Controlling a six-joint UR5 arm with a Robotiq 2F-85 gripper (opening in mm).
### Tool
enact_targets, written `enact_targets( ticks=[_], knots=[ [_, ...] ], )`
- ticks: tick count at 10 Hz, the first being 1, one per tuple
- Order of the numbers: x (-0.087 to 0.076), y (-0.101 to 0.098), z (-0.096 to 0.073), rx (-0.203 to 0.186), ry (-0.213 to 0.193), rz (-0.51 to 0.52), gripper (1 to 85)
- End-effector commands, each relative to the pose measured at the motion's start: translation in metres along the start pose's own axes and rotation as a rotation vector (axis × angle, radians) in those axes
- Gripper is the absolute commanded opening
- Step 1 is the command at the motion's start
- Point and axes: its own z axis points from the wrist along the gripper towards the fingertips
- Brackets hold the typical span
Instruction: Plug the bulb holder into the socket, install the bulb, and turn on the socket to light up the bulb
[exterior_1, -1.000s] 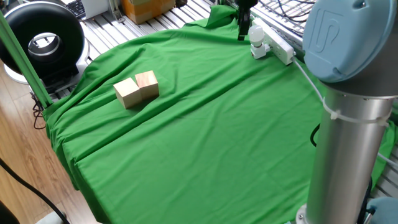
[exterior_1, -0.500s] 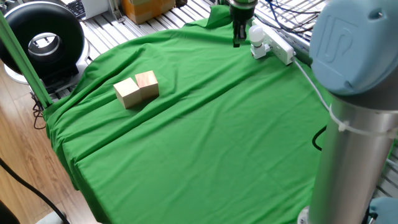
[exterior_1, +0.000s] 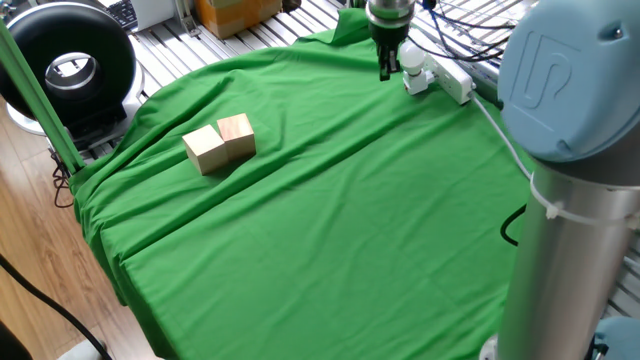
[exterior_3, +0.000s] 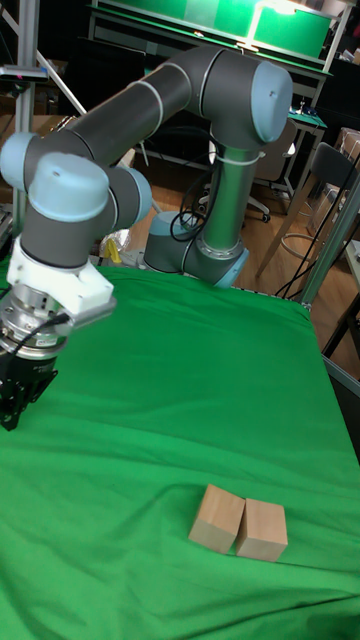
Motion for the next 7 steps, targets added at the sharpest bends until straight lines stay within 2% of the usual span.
enact_targets(
  ticks=[1, 3, 4, 5, 6, 7],
  knots=[
    [0.008, -0.002, 0.009, 0.019, 0.047, 0.000, 1.0],
    [0.005, 0.001, 0.009, 0.006, 0.035, -0.067, 1.0],
    [-0.003, 0.000, 0.009, 0.010, 0.005, -0.136, 1.0],
    [-0.010, -0.005, 0.009, 0.034, -0.019, -0.153, 1.0],
    [-0.010, -0.017, 0.009, 0.079, -0.014, -0.149, 1.0],
    [-0.003, -0.025, 0.008, 0.108, 0.011, -0.119, 1.0]
  ],
)
